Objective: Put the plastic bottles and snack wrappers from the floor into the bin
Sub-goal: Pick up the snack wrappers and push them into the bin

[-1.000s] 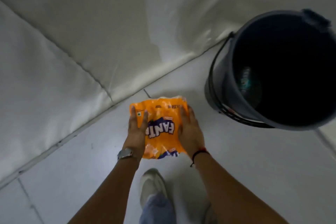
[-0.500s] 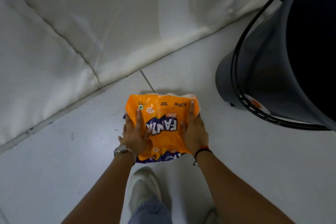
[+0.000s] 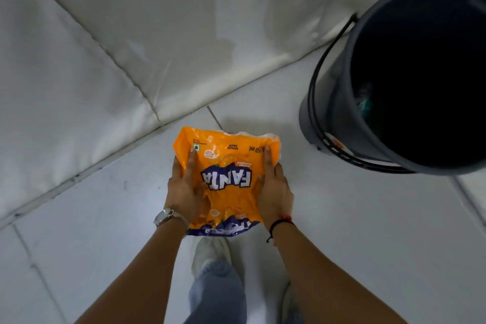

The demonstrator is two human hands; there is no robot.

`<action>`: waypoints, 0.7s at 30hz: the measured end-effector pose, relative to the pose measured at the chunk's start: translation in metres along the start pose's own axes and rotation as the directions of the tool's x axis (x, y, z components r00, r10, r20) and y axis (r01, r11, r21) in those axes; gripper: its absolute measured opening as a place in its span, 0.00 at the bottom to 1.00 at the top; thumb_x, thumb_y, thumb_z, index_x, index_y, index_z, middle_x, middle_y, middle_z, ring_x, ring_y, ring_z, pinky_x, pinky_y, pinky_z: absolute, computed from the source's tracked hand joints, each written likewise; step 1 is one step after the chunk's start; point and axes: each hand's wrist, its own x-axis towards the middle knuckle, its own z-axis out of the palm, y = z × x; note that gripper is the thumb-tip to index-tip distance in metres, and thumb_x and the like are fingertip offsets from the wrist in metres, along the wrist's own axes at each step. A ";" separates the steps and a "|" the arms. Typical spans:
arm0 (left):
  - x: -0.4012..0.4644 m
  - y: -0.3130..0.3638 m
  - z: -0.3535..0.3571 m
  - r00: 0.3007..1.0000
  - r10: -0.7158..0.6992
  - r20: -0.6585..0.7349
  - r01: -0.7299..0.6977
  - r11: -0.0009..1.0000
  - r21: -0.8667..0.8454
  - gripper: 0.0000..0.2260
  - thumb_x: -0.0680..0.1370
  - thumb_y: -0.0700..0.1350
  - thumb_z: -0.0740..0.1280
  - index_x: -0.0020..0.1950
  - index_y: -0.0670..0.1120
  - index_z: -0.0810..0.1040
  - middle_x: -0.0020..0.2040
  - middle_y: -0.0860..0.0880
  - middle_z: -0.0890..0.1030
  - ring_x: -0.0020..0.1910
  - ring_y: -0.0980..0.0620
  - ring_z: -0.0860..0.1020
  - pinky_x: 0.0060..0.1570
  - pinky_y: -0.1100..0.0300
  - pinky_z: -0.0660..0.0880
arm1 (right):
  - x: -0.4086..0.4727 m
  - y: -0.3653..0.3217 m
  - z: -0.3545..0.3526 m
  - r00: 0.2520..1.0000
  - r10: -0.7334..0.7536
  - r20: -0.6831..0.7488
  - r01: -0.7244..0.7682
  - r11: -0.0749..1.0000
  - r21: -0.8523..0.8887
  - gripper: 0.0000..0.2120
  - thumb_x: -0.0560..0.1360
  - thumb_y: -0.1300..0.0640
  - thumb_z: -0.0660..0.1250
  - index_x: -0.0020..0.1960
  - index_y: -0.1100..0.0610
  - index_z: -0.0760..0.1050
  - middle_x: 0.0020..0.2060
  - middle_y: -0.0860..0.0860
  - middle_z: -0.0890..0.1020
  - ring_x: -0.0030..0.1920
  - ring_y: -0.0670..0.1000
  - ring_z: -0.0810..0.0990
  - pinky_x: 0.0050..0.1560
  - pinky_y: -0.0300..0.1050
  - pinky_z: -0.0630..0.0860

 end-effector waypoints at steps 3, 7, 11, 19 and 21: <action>-0.032 0.035 -0.057 0.999 0.027 -0.041 -0.027 1.000 0.004 0.32 0.77 0.42 0.63 0.73 0.53 0.46 0.75 0.41 0.51 0.67 0.34 0.63 0.64 0.39 0.66 | -0.031 -0.032 -0.048 0.999 -0.045 -0.023 0.046 0.999 0.023 0.28 0.78 0.54 0.52 0.73 0.48 0.41 0.68 0.58 0.66 0.57 0.60 0.74 0.53 0.58 0.75; -0.057 0.104 -0.133 0.985 0.105 -0.137 -0.103 0.994 0.025 0.32 0.76 0.47 0.63 0.73 0.54 0.46 0.75 0.40 0.51 0.66 0.33 0.63 0.62 0.37 0.67 | -0.051 -0.077 -0.127 0.984 -0.110 -0.143 0.121 0.991 0.066 0.27 0.78 0.55 0.52 0.73 0.46 0.43 0.68 0.56 0.66 0.55 0.60 0.75 0.50 0.56 0.76; -0.063 0.197 -0.169 0.959 0.211 -0.188 -0.205 0.978 0.047 0.31 0.76 0.49 0.62 0.73 0.53 0.48 0.75 0.39 0.50 0.67 0.32 0.63 0.63 0.38 0.66 | -0.054 -0.082 -0.220 0.951 -0.103 -0.291 0.132 0.988 0.079 0.27 0.78 0.54 0.53 0.72 0.46 0.44 0.69 0.57 0.64 0.56 0.59 0.75 0.49 0.57 0.79; -0.051 0.377 -0.120 0.892 0.449 -0.050 -0.442 0.891 0.102 0.31 0.77 0.48 0.61 0.73 0.51 0.46 0.75 0.41 0.38 0.68 0.35 0.60 0.66 0.45 0.64 | -0.039 0.021 -0.358 0.892 0.070 -0.447 -0.028 0.995 0.100 0.29 0.78 0.54 0.54 0.73 0.47 0.43 0.66 0.60 0.65 0.53 0.62 0.76 0.46 0.56 0.78; -0.042 0.395 -0.097 0.891 0.453 0.011 -0.451 0.883 0.130 0.31 0.77 0.49 0.61 0.73 0.52 0.45 0.75 0.42 0.38 0.67 0.36 0.63 0.64 0.46 0.66 | -0.029 0.042 -0.362 0.889 0.138 -0.437 -0.094 0.988 0.121 0.29 0.78 0.53 0.53 0.73 0.47 0.41 0.66 0.60 0.65 0.53 0.62 0.76 0.46 0.56 0.79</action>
